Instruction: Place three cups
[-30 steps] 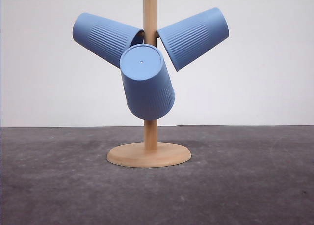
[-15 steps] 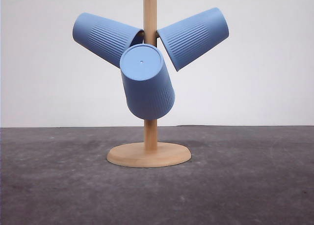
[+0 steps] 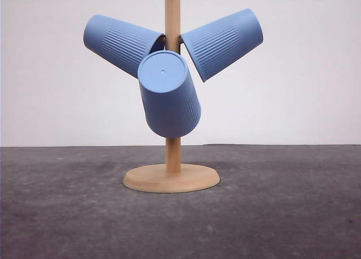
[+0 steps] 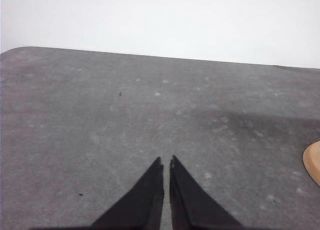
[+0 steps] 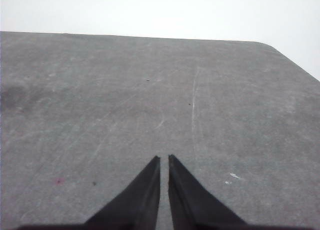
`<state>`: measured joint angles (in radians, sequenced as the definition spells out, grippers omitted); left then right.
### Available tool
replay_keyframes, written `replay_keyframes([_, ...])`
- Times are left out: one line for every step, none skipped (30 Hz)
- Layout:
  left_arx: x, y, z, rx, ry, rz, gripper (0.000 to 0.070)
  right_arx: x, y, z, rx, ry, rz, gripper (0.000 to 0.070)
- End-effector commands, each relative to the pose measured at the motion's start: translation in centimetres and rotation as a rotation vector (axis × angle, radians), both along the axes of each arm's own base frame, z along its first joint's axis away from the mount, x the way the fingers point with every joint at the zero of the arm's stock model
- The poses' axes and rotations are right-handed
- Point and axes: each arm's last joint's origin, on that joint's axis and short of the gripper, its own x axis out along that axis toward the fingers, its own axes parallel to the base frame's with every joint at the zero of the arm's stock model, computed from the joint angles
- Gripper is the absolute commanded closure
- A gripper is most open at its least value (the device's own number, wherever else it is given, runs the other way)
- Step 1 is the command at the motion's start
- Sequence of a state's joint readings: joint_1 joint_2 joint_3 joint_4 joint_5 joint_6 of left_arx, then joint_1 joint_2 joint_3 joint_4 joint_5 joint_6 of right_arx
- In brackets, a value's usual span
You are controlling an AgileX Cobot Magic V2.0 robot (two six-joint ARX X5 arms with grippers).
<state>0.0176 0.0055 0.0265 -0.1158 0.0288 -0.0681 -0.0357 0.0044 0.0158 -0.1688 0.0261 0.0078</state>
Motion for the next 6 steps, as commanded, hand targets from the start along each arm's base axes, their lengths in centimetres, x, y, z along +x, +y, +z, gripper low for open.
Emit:
replay_keyframes([0.08, 0.02, -0.35, 0.0, 0.002, 0.001, 0.07, 0.03, -0.01, 0.01, 0.004, -0.009, -0.003, 0.0672])
replay_keyframes([0.08, 0.02, -0.35, 0.0, 0.002, 0.001, 0.07, 0.03, -0.01, 0.01, 0.004, -0.009, -0.003, 0.0672])
replay_keyframes([0.08, 0.02, -0.35, 0.0, 0.002, 0.001, 0.07, 0.03, -0.01, 0.01, 0.004, -0.009, -0.003, 0.0672])
replay_keyframes([0.08, 0.02, -0.35, 0.0, 0.002, 0.001, 0.07, 0.03, -0.01, 0.01, 0.004, -0.009, -0.003, 0.0672])
replay_keyframes([0.08, 0.02, -0.35, 0.0, 0.002, 0.001, 0.07, 0.03, -0.01, 0.01, 0.004, -0.009, -0.003, 0.0672])
replay_keyframes([0.08, 0.02, -0.35, 0.0, 0.002, 0.001, 0.07, 0.03, -0.01, 0.01, 0.004, -0.009, -0.003, 0.0672])
